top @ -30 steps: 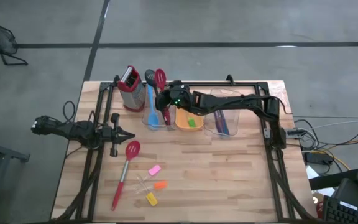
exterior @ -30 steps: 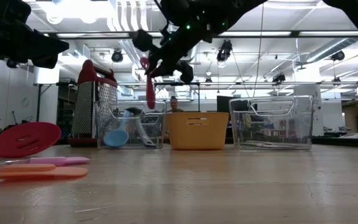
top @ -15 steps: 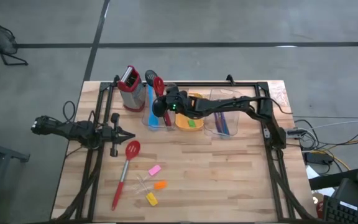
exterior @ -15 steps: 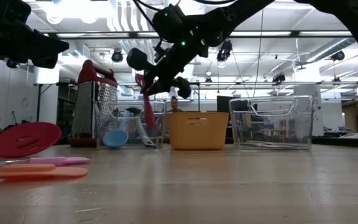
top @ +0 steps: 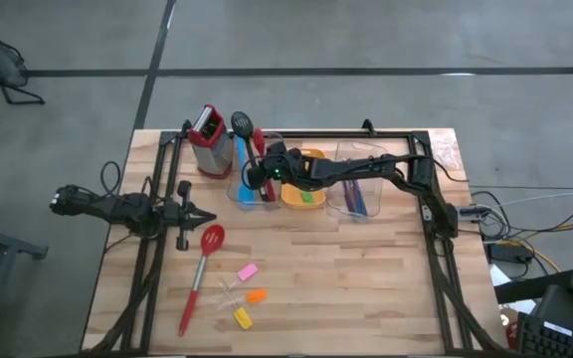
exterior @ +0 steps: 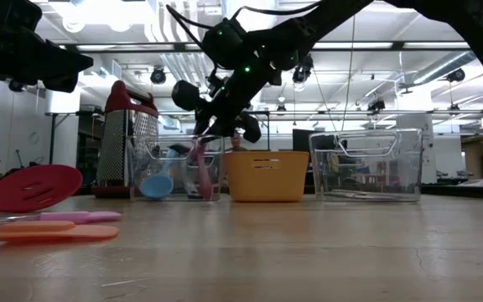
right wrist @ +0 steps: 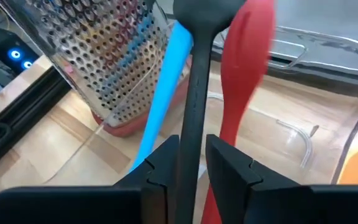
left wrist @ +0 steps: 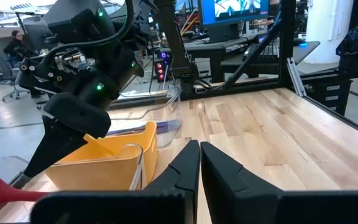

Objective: Pick & Place Kitchen Items
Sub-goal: Put the red and silver spoon into the left transparent bin

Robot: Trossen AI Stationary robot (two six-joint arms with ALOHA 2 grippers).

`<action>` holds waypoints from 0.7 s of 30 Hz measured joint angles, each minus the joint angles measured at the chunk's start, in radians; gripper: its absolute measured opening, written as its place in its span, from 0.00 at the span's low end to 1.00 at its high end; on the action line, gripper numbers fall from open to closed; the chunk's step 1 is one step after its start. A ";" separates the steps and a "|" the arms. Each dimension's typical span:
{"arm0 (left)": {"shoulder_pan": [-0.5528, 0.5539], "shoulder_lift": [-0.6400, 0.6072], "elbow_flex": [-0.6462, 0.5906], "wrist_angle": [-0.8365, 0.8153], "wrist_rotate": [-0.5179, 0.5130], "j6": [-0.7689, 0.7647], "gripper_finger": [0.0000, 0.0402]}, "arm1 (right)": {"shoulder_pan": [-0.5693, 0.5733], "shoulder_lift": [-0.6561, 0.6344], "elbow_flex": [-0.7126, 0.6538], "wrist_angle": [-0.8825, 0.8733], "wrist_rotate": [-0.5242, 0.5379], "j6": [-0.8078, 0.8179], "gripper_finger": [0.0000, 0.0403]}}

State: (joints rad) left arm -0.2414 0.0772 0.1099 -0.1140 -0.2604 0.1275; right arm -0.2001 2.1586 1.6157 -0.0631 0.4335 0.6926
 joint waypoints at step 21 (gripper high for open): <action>0.000 0.001 0.000 0.000 0.000 0.000 0.05 | 0.069 -0.124 -0.001 -0.077 -0.281 -0.381 0.02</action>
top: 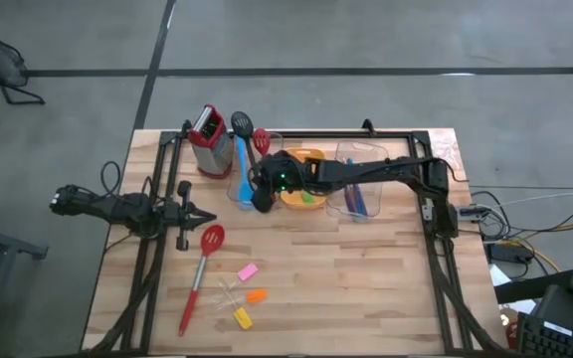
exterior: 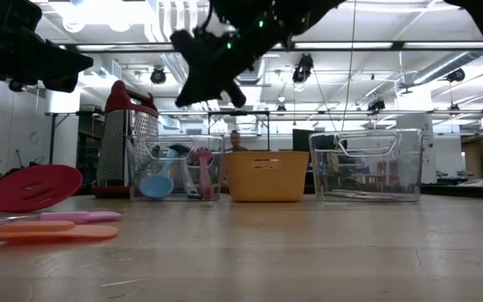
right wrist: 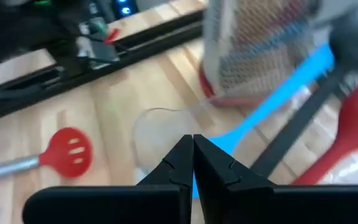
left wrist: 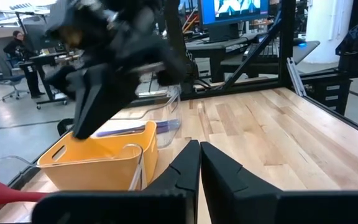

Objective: Pick & Place Kitchen Items
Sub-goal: Put the red and silver spoon into the left transparent bin

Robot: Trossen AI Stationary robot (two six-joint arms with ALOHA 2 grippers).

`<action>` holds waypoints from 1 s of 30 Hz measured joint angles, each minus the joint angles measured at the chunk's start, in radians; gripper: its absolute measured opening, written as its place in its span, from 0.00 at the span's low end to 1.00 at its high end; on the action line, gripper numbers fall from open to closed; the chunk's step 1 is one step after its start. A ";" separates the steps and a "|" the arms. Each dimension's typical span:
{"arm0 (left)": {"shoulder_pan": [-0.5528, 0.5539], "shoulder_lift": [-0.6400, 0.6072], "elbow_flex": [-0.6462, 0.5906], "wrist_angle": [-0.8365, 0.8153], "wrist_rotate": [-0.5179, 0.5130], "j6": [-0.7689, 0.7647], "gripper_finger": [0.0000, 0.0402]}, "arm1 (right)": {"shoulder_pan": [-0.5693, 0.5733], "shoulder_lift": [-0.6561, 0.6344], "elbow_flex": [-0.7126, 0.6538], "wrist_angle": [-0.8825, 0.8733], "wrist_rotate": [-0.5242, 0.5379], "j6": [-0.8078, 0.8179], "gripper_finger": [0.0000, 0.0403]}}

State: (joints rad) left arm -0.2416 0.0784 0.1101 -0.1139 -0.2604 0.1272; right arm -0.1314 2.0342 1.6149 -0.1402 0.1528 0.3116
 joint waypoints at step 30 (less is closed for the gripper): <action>0.000 0.003 0.000 0.000 0.000 0.000 0.05 | 0.258 -0.656 -0.805 0.423 -0.048 -0.178 0.02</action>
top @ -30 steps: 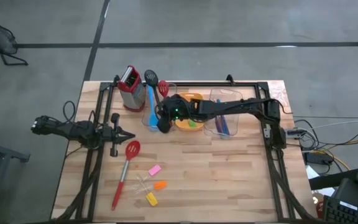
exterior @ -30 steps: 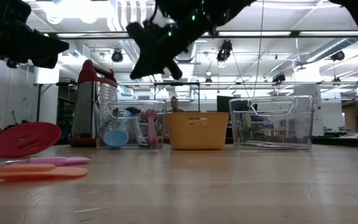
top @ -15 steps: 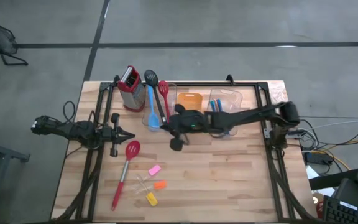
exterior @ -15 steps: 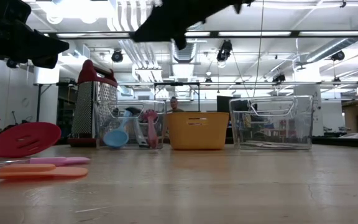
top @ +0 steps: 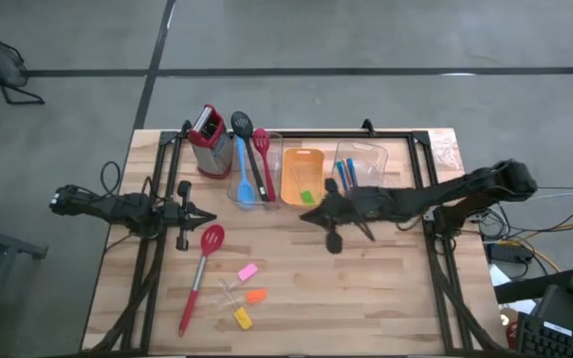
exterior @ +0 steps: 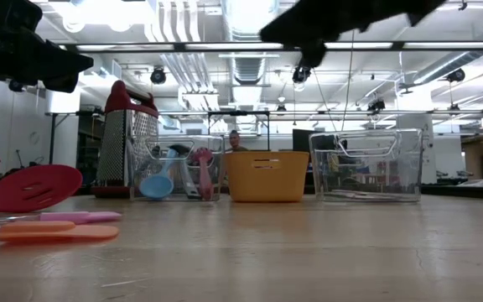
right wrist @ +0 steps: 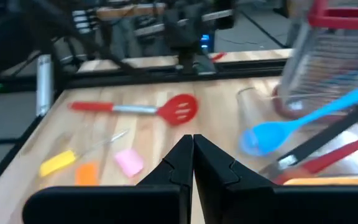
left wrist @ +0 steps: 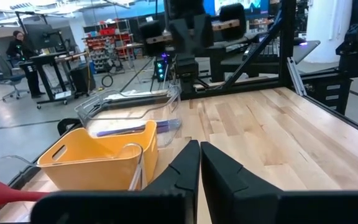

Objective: Pick & Place Kitchen Items
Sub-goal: Put the red and silver spoon into the left transparent bin

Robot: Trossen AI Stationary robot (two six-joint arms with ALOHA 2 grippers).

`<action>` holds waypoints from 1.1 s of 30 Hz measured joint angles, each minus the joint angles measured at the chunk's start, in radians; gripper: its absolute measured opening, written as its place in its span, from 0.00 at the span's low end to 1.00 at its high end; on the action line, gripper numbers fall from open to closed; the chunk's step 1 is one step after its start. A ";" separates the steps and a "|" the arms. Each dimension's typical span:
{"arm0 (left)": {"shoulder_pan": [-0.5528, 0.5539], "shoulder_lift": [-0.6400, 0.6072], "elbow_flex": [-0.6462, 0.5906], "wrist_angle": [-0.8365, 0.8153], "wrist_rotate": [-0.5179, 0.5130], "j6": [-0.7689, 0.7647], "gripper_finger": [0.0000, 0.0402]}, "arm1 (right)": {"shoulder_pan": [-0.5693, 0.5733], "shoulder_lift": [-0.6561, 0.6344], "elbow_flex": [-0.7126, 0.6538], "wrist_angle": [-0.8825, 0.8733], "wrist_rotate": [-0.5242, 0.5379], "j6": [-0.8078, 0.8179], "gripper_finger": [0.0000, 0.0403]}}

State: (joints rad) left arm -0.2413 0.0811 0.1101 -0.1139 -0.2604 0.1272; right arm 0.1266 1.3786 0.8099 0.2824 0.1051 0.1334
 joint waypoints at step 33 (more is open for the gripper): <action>0.000 0.001 0.000 0.000 0.000 0.000 0.05 | 0.078 -0.654 -0.765 0.405 0.000 -0.081 0.02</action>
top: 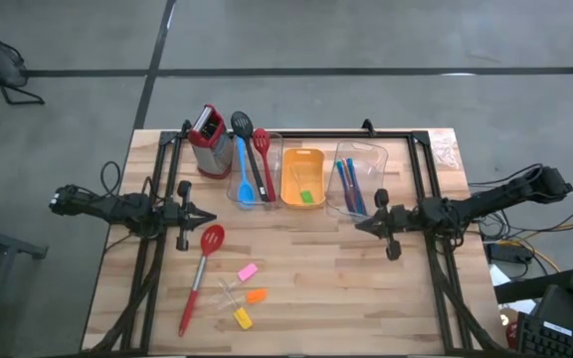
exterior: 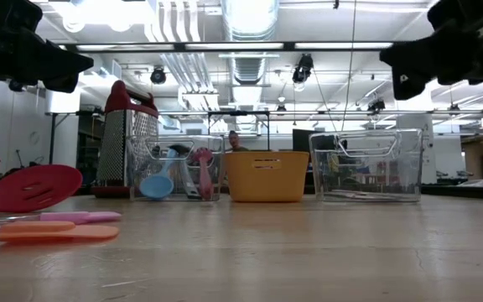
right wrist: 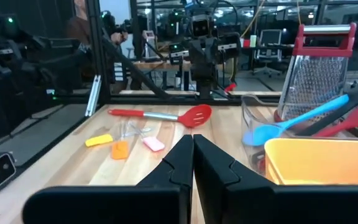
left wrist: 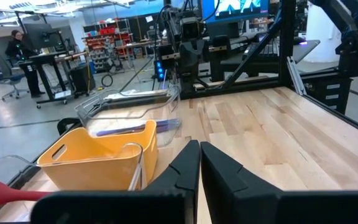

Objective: Pick & Place Kitchen Items
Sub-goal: Put the red and silver spoon into the left transparent bin

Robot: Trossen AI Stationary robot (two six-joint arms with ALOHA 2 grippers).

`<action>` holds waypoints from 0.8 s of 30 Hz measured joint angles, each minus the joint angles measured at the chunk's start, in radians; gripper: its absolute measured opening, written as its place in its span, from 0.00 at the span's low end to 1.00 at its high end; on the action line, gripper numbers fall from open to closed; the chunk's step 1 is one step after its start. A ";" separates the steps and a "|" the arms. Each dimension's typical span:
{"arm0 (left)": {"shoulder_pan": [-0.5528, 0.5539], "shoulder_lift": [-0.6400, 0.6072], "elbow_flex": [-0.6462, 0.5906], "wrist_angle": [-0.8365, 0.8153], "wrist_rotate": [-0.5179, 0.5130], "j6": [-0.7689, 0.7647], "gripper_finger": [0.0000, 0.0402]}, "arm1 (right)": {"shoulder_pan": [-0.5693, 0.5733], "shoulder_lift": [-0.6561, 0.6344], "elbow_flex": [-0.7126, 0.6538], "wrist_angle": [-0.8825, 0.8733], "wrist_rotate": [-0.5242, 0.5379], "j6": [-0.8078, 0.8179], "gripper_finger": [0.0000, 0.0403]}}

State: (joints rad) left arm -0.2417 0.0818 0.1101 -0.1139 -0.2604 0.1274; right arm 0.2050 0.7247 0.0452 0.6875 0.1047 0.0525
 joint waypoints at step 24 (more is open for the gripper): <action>0.000 0.000 0.000 0.000 0.000 0.000 0.05 | 0.000 -0.094 -0.037 -0.026 -0.008 0.000 0.02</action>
State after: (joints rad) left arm -0.2414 0.0818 0.1099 -0.1141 -0.2607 0.1275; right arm 0.2050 0.6304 0.0082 0.6616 0.0963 0.0521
